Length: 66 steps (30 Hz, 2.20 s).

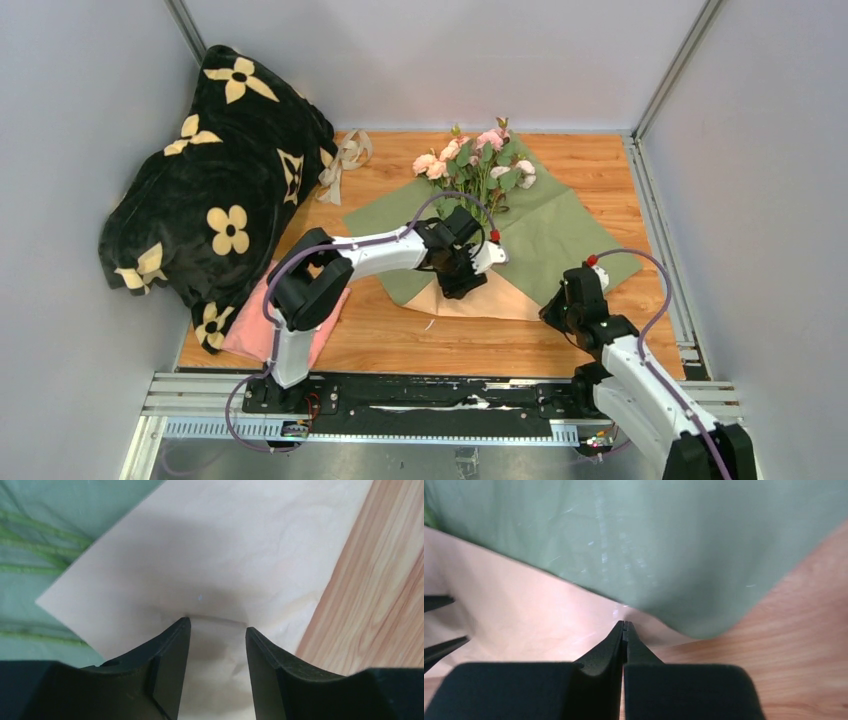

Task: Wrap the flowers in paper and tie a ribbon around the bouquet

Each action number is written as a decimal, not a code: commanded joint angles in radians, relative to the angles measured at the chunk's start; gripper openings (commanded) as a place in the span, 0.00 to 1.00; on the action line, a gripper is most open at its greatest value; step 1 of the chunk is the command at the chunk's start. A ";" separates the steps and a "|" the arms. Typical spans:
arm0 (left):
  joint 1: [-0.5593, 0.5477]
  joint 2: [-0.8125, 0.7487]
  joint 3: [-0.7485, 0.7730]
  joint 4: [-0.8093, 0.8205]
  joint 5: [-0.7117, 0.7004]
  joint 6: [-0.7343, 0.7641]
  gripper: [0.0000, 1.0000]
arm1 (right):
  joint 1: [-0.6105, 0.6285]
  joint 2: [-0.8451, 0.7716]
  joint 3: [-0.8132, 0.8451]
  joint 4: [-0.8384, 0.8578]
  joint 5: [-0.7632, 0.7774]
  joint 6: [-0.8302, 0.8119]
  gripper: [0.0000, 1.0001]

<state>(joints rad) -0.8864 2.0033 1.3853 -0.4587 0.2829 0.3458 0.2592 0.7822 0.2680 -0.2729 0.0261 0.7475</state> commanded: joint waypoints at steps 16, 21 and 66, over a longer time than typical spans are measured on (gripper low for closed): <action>0.055 -0.165 -0.297 -0.074 -0.105 0.145 0.54 | 0.201 0.071 0.337 -0.190 0.052 -0.263 0.00; 0.056 -0.191 -0.320 -0.074 -0.111 0.152 0.54 | 0.299 0.331 0.274 0.173 -0.399 -0.128 0.00; -0.120 -0.270 -0.419 -0.129 -0.232 0.368 0.00 | 0.141 0.526 0.101 0.114 -0.289 -0.149 0.00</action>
<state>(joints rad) -1.0069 1.7756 1.0710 -0.4541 0.1081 0.6556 0.4294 1.2842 0.4297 -0.0208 -0.4084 0.6548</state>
